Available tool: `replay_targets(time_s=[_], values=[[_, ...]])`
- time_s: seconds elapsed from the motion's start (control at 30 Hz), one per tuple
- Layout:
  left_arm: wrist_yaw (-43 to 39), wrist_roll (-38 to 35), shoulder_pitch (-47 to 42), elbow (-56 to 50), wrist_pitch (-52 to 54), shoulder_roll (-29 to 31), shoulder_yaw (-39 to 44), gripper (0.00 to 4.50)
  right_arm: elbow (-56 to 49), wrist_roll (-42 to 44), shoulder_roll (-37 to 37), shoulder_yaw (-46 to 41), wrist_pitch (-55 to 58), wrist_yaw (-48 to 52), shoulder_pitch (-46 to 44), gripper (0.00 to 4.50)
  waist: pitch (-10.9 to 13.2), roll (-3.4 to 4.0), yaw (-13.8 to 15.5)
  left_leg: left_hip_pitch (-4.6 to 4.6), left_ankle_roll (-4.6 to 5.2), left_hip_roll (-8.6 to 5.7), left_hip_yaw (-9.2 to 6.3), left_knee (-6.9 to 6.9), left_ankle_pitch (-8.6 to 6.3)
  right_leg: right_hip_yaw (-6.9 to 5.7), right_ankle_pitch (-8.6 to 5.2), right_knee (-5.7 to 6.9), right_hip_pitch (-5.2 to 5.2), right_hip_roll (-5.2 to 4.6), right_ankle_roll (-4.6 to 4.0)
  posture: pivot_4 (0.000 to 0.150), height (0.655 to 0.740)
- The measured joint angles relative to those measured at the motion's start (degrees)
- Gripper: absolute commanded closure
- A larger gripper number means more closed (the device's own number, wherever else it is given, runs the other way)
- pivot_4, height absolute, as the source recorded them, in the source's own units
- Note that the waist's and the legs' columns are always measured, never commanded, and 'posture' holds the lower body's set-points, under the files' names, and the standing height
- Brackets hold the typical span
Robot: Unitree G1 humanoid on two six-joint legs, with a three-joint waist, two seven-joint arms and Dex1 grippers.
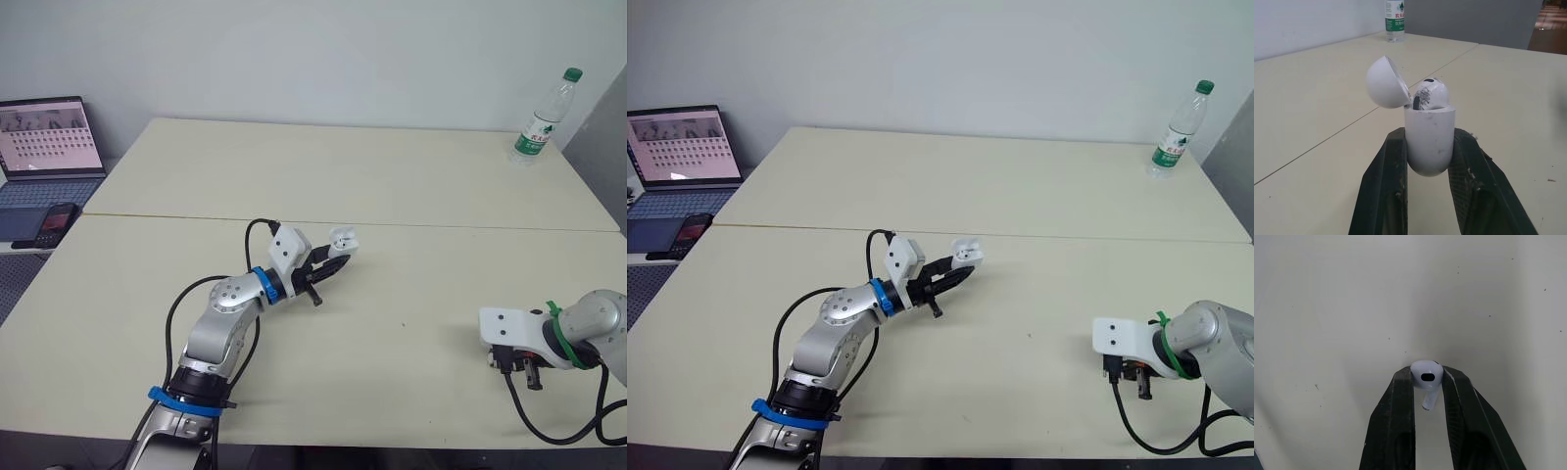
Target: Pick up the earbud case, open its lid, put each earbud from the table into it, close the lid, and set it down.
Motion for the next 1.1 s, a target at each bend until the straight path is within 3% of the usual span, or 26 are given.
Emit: replay_targets(time_s=[0.27, 0.57, 0.83, 1.1], values=[[0.2, -0.1, 0.1, -0.1, 0.0, -1.0, 0.0, 3.76, 3.6, 6.4, 16.7, -7.5, 2.1, -7.1, -9.8, 3.97, 0.0, -0.01, -0.3, 0.02, 0.00, 0.05, 0.00, 0.01, 0.00, 0.04, 0.01, 0.04, 0.00, 0.12, -0.01, 0.150, 0.7362], [2.3, -0.3, 0.0, -0.3, 1.0, -5.3, -0.3, 3.76, 2.8, 20.7, 42.4, -20.6, 1.7, -20.9, -16.2, 3.97, 0.0, -0.02, -0.2, -0.11, -0.01, 0.03, -0.16, -0.03, -0.01, 0.04, 0.02, 0.03, -0.03, 0.09, -0.02, 0.150, 0.7362], [3.8, -1.2, -1.8, -0.5, 2.6, -8.2, -0.5, 3.76, 0.7, 25.1, 51.6, -20.6, 2.7, -31.0, -17.7, 3.97, 0.0, -0.01, -0.2, -0.11, -0.01, 0.03, -0.17, -0.02, -0.01, 0.04, 0.02, 0.05, -0.03, 0.09, -0.03, 0.150, 0.7362], [3.9, -2.3, -2.1, -2.1, 3.1, -8.7, -0.4, 3.76, 1.8, 23.0, 53.6, -16.1, -3.1, -34.5, -16.4, 3.97, 0.0, -0.01, -0.3, -0.11, -0.01, 0.02, -0.16, -0.03, -0.01, 0.02, 0.02, 0.04, -0.03, 0.09, -0.03, 0.150, 0.7362]])
